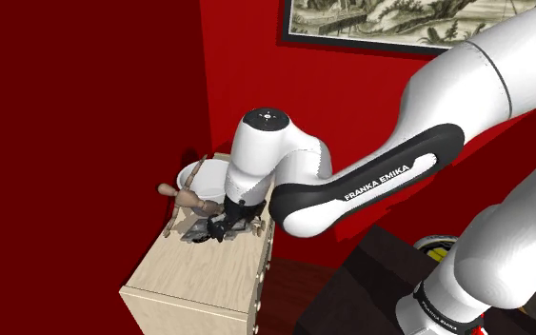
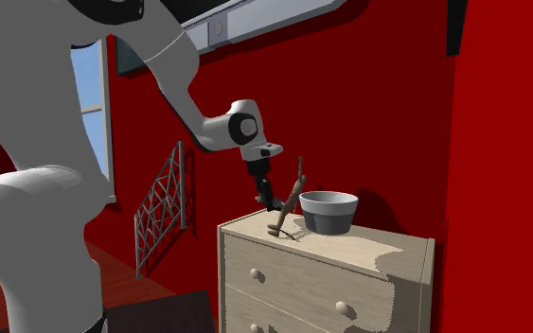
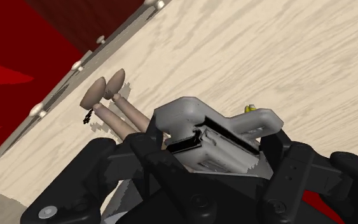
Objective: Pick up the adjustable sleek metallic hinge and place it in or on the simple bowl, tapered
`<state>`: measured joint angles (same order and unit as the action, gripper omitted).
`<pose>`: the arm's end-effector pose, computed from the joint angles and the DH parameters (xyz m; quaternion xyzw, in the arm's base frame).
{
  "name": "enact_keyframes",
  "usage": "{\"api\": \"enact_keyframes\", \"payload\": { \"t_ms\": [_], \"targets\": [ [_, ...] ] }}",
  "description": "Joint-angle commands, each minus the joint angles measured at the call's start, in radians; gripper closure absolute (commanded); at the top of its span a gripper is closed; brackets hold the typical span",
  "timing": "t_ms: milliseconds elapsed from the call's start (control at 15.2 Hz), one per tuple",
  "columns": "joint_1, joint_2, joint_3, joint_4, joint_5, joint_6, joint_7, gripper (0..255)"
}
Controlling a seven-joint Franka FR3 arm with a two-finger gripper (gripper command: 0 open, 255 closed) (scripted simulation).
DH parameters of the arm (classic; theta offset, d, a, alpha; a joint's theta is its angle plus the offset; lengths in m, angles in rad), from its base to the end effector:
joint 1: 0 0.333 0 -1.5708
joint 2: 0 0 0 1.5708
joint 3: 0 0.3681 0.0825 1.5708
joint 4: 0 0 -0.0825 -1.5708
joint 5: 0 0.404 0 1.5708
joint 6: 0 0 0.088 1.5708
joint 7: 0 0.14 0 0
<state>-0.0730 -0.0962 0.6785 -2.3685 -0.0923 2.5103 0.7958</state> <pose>0.4340 0.3014 0.3831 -0.9907 0.0582 -0.1212 0.0222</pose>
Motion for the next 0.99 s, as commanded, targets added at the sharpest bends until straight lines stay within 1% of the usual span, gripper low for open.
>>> {"api": "enact_keyframes", "payload": {
  "t_ms": [0, 462, 924],
  "targets": [
    [0.004, -0.018, -0.005, 0.014, 0.022, -0.028, -0.019, 255],
    [0.017, -0.080, -0.024, 0.061, 0.084, -0.123, -0.070, 255],
    [0.026, -0.126, -0.044, 0.119, 0.121, -0.219, -0.105, 255]
  ]
}}
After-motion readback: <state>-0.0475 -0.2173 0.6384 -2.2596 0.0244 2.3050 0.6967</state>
